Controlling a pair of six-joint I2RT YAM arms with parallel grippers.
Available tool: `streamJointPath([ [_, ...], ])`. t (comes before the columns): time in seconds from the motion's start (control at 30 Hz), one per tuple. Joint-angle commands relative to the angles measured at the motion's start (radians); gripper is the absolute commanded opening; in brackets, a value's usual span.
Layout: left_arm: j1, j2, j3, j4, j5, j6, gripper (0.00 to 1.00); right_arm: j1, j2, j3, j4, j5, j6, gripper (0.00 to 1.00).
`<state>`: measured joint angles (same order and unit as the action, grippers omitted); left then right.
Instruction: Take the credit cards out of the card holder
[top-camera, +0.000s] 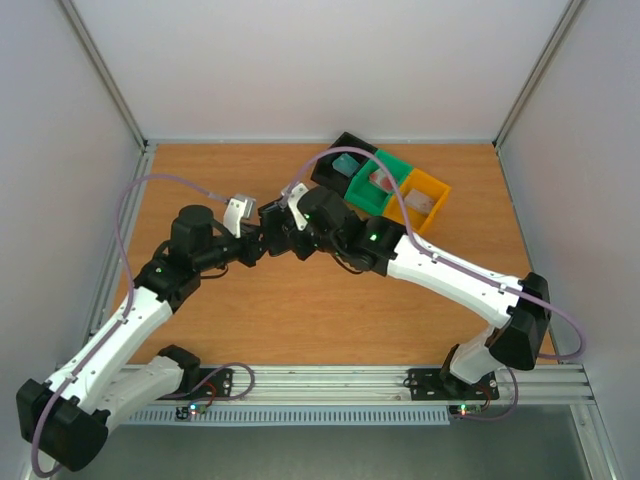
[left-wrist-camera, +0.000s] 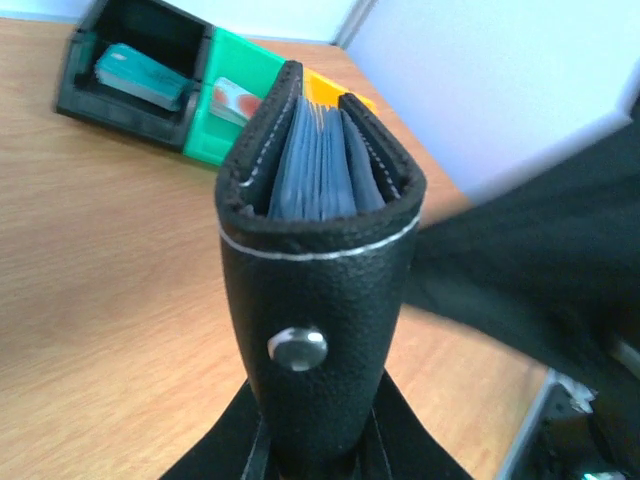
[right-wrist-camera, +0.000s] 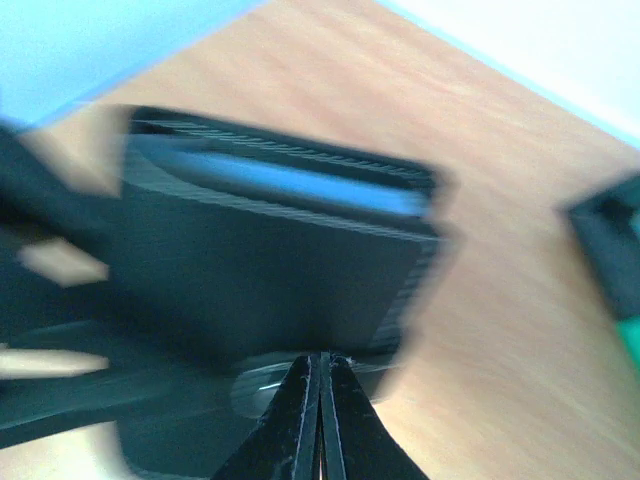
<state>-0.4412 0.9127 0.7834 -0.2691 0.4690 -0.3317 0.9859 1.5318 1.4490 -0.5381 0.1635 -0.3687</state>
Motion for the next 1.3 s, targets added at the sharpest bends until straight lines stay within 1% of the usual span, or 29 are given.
streamJointPath([
  [0.0, -0.019, -0.051, 0.026, 0.136, 0.124, 0.028, 0.00, -0.131, 0.005, -0.036, -0.155, 0.263, 0.029, 0.01],
  [0.2, -0.019, -0.062, 0.017, 0.122, 0.103, 0.039, 0.00, -0.254, -0.101, -0.112, -0.186, 0.224, 0.038, 0.02],
  [0.27, -0.019, -0.059, 0.016, 0.116, 0.092, 0.045, 0.00, -0.259, -0.144, -0.133, -0.174, 0.165, -0.007, 0.06],
  [0.3, -0.019, -0.057, 0.016, 0.114, 0.082, 0.044, 0.00, -0.259, -0.171, -0.146, -0.161, 0.101, -0.033, 0.08],
  [0.33, -0.019, -0.055, 0.016, 0.113, 0.074, 0.039, 0.00, -0.249, -0.197, -0.162, -0.140, 0.024, -0.063, 0.11],
  [0.4, -0.019, -0.048, 0.017, 0.117, 0.073, 0.007, 0.00, -0.196, -0.258, -0.206, -0.084, -0.034, -0.151, 0.16],
  [0.43, -0.019, -0.044, 0.017, 0.126, 0.089, -0.015, 0.00, -0.155, -0.282, -0.226, -0.062, -0.055, -0.205, 0.19],
  [0.5, -0.019, -0.041, 0.014, 0.162, 0.144, -0.063, 0.00, -0.091, -0.322, -0.247, -0.023, -0.113, -0.284, 0.21],
  [0.57, -0.019, -0.037, 0.010, 0.194, 0.183, -0.106, 0.00, -0.072, -0.356, -0.262, 0.031, -0.190, -0.299, 0.22],
  [0.63, -0.020, -0.038, 0.007, 0.195, 0.183, -0.136, 0.00, -0.065, -0.393, -0.303, 0.131, -0.257, -0.306, 0.24],
  [0.7, -0.021, -0.037, 0.008, 0.186, 0.175, -0.142, 0.00, -0.042, -0.398, -0.334, 0.211, -0.281, -0.338, 0.26],
  [0.77, -0.021, -0.037, 0.005, 0.185, 0.181, -0.144, 0.00, -0.012, -0.370, -0.329, 0.240, -0.247, -0.369, 0.29],
  [0.9, -0.021, -0.038, 0.004, 0.187, 0.195, -0.143, 0.00, 0.032, -0.290, -0.280, 0.228, -0.169, -0.423, 0.38],
  [0.97, -0.022, -0.038, -0.001, 0.188, 0.206, -0.139, 0.00, 0.065, -0.261, -0.267, 0.243, -0.074, -0.465, 0.41],
  [1.1, -0.024, -0.038, -0.010, 0.192, 0.223, -0.140, 0.00, 0.083, -0.222, -0.244, 0.265, 0.021, -0.510, 0.41],
  [1.27, -0.025, -0.043, -0.011, 0.167, 0.225, -0.104, 0.00, 0.082, -0.238, -0.274, 0.325, 0.128, -0.555, 0.36],
])
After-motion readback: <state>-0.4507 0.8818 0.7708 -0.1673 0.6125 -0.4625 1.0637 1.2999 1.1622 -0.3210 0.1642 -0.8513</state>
